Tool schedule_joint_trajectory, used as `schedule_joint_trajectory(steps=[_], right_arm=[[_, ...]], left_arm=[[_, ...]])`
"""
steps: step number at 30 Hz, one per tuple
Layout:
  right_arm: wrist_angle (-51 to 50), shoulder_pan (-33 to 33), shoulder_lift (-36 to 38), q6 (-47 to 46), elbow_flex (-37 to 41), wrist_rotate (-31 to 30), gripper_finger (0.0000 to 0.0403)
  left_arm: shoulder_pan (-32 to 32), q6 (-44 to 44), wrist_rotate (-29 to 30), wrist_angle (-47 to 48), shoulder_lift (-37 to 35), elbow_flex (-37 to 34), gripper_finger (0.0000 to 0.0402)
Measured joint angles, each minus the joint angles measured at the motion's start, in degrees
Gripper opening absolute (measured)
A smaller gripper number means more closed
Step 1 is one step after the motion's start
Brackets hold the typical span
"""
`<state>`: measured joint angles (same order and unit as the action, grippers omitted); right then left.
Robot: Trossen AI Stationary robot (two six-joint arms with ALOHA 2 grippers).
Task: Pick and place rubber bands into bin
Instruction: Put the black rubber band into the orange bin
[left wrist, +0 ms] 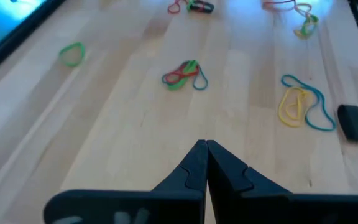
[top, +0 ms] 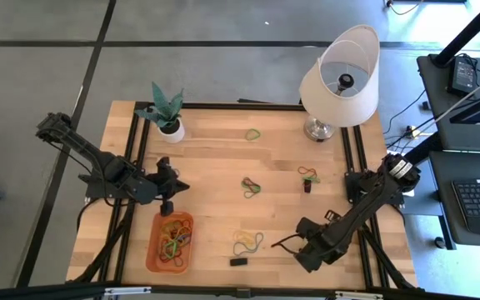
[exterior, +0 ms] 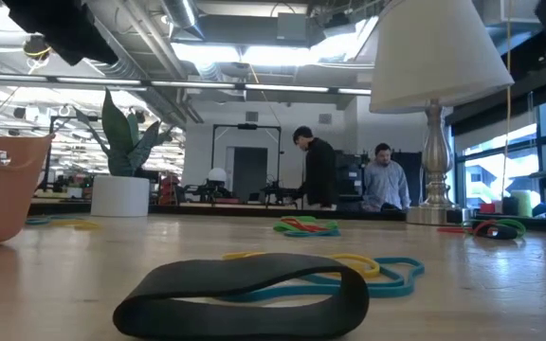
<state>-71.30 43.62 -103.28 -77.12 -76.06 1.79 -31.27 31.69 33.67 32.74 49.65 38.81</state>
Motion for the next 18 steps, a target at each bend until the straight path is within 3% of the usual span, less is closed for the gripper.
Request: schedule_joint_trajectory(steps=[5,13,18], right_arm=[[1.2,0.0,0.0,-0.2,-0.4,-1.5,0.0010],[19.9,-0.7,0.0,-0.4,6.9,-2.8,0.0013],[21.6,-2.3,0.0,-5.1,10.0,-4.3,0.0016]], left_arm=[[0.6,-0.4,0.5,-0.1,0.0,0.0,0.0003],[1.8,-0.1,-0.2,-0.1,0.0,0.0,0.0003],[1.8,0.0,-0.2,0.0,0.0,0.0,0.0003]])
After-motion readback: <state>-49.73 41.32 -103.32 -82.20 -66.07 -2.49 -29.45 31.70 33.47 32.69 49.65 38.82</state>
